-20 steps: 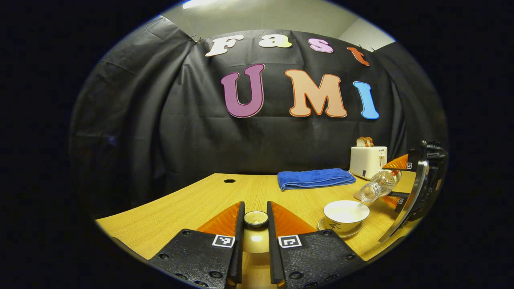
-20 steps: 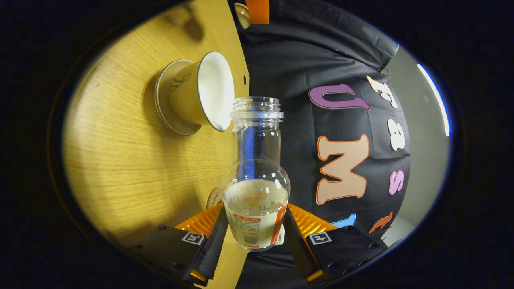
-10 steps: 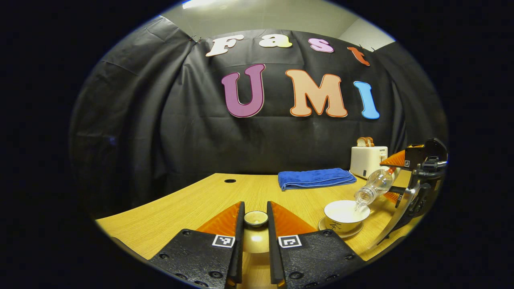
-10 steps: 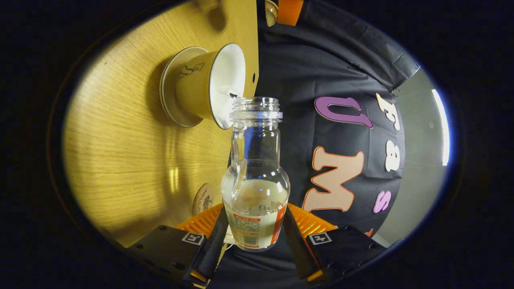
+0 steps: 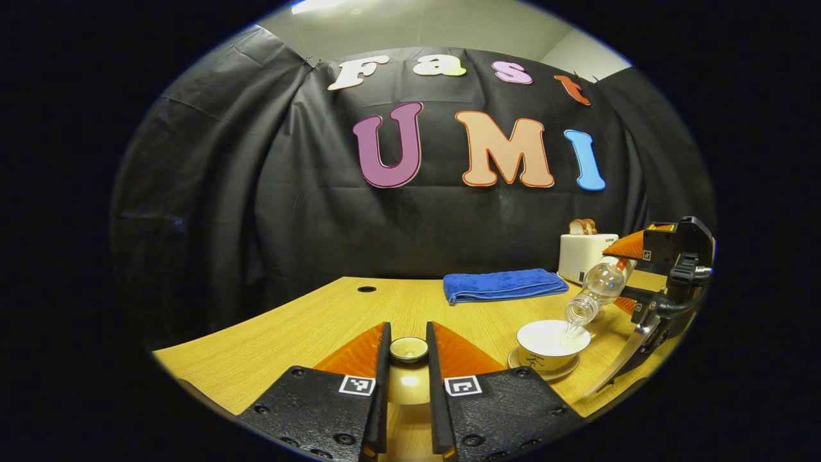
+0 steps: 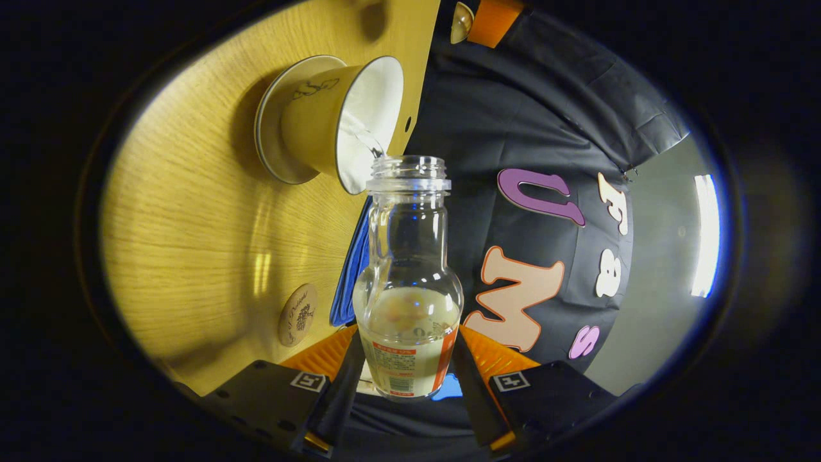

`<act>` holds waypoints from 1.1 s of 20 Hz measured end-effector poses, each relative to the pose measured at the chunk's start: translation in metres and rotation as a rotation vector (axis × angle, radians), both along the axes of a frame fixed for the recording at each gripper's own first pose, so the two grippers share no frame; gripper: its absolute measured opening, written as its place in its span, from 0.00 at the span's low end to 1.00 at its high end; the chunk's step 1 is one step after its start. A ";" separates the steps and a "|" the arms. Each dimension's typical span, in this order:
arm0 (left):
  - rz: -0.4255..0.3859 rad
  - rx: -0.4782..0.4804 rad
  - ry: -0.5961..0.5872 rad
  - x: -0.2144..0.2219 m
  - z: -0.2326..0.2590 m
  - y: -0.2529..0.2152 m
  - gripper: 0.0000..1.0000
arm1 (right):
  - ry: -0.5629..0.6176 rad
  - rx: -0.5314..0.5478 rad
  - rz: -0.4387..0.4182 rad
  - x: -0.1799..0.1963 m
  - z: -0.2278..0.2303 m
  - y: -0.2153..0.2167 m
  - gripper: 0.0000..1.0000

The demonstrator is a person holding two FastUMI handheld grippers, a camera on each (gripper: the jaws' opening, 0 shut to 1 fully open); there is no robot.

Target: Open the teacup lid with one hand, grasp the water bottle and pour water into the teacup with the other hand; after pouring, place the water bottle on the coaster and then close the teacup lid.

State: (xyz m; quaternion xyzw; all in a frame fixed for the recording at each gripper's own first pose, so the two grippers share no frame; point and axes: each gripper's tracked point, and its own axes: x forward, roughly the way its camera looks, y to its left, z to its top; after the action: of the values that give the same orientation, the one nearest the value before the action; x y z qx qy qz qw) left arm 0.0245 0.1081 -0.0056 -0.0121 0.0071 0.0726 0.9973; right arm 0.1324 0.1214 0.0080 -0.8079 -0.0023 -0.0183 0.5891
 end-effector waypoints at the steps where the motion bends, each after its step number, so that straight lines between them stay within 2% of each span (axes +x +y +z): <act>1: 0.000 0.001 0.000 0.000 0.001 0.000 0.24 | -0.011 -0.012 0.008 -0.001 0.003 0.002 0.78; 15: -0.009 0.001 0.000 0.000 0.000 0.000 0.24 | -0.124 -0.177 0.100 -0.007 0.048 0.021 0.78; 22: -0.010 0.001 -0.001 0.001 0.000 0.000 0.24 | -0.151 -0.265 0.137 -0.010 0.047 0.028 0.78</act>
State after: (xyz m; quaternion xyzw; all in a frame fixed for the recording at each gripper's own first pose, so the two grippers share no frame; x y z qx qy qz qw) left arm 0.0251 0.1083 -0.0059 -0.0115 0.0064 0.0677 0.9976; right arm 0.1224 0.1497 0.0551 -0.8729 -0.1039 -0.0381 0.4752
